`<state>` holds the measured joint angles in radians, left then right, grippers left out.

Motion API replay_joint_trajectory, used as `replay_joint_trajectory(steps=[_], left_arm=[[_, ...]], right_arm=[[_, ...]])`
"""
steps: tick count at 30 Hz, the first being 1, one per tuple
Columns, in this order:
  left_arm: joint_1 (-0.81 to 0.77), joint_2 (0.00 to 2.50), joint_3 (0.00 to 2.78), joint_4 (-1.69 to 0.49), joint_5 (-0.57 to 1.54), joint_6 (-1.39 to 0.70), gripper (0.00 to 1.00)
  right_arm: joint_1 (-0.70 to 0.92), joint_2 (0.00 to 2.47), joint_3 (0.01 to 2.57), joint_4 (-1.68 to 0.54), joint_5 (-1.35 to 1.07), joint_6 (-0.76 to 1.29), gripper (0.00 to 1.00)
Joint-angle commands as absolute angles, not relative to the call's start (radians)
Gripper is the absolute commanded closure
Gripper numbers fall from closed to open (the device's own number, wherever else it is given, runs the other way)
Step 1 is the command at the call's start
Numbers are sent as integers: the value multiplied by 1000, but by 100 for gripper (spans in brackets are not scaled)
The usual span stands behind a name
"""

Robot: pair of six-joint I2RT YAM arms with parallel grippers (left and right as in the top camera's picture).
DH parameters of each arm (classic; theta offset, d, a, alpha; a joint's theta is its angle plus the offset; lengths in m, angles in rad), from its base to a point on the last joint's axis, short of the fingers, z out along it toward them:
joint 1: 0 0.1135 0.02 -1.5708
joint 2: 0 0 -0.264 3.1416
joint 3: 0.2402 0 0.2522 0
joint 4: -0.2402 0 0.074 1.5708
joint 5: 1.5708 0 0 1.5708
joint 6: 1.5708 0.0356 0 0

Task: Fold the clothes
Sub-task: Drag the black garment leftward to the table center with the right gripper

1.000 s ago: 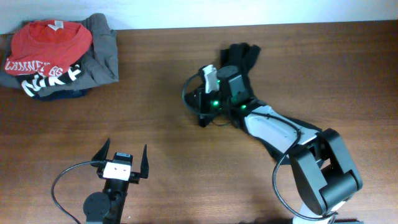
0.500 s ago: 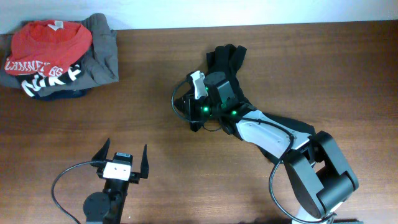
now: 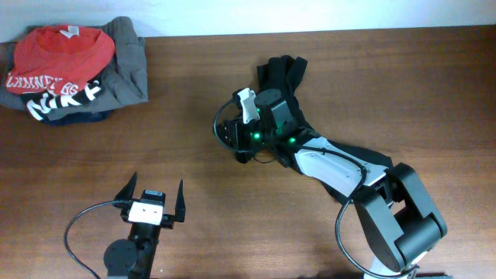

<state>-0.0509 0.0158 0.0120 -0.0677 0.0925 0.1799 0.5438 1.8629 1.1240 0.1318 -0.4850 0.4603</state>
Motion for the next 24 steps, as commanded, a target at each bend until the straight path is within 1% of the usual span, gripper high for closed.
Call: replay_joint_trajectory(steps=[1, 6, 9, 14, 18, 24], left_arm=[[-45, 12, 9, -72, 89, 189, 1], [-45, 12, 9, -73, 89, 189, 1], [-45, 12, 9, -73, 89, 189, 1], [-45, 12, 9, -72, 89, 189, 1], [-45, 12, 9, -72, 89, 189, 1], [-45, 12, 9, -72, 89, 189, 1]], right_arm=[[527, 1854, 1130, 135, -477, 450, 45], [505, 1854, 1130, 135, -477, 450, 25], [494, 1854, 1130, 131, -477, 450, 21], [488, 1854, 1130, 128, -477, 450, 5], [485, 1854, 1130, 128, -477, 442, 0], [448, 1854, 1130, 124, -473, 442, 1]])
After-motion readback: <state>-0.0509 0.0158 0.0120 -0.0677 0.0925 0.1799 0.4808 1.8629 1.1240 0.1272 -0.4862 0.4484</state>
